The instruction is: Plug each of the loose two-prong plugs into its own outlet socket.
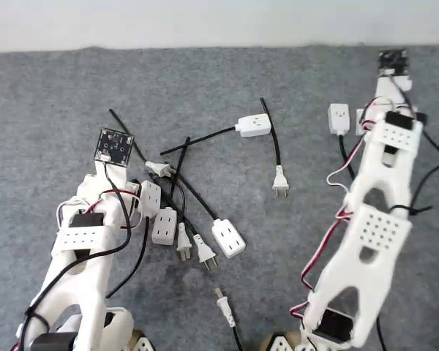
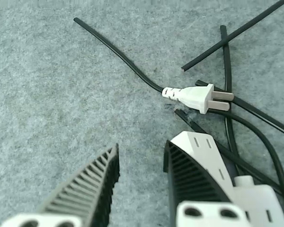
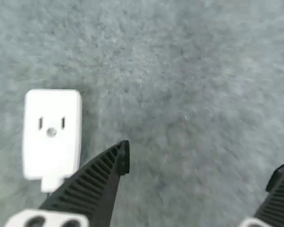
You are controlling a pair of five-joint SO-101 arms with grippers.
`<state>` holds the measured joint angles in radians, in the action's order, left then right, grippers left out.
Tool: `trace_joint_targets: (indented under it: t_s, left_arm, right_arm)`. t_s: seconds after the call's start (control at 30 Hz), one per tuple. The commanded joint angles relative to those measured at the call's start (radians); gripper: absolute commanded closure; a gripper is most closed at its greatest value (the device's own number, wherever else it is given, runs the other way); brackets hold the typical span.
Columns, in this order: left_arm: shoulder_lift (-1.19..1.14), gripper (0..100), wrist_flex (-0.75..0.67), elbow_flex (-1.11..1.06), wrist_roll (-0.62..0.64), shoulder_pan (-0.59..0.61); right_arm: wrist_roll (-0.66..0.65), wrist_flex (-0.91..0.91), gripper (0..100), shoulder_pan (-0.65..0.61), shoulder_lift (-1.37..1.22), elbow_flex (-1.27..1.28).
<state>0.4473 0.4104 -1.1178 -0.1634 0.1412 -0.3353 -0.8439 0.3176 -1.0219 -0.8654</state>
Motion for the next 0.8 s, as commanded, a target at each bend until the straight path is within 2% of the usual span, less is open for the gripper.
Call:
trace_joint_targets:
  t_s: [0.0, 0.1, 0.3, 0.57, 0.77]
  left_arm:
    - [0.006, 84, -0.025, 0.002, -0.015, -0.002]
    - [0.006, 84, -0.025, 0.002, -0.015, -0.002]
    - [0.006, 84, -0.026, 0.002, -0.015, -0.002]
    - [0.006, 84, -0.026, 0.002, -0.015, -0.002]
    - [0.006, 84, -0.026, 0.002, -0.014, -0.002]
  right_arm:
    - [-0.044, -0.150, 57.1, -0.025, -0.335, -0.618]
    - [-0.086, -0.205, 57.1, -0.058, -0.506, -0.830]
    - [-0.147, -0.260, 57.1, -0.105, -0.526, -0.778]
    - [-0.153, -0.705, 57.1, -0.259, -0.443, -0.816]
    - [-0.150, -0.952, 57.1, -0.337, -0.346, -0.815]
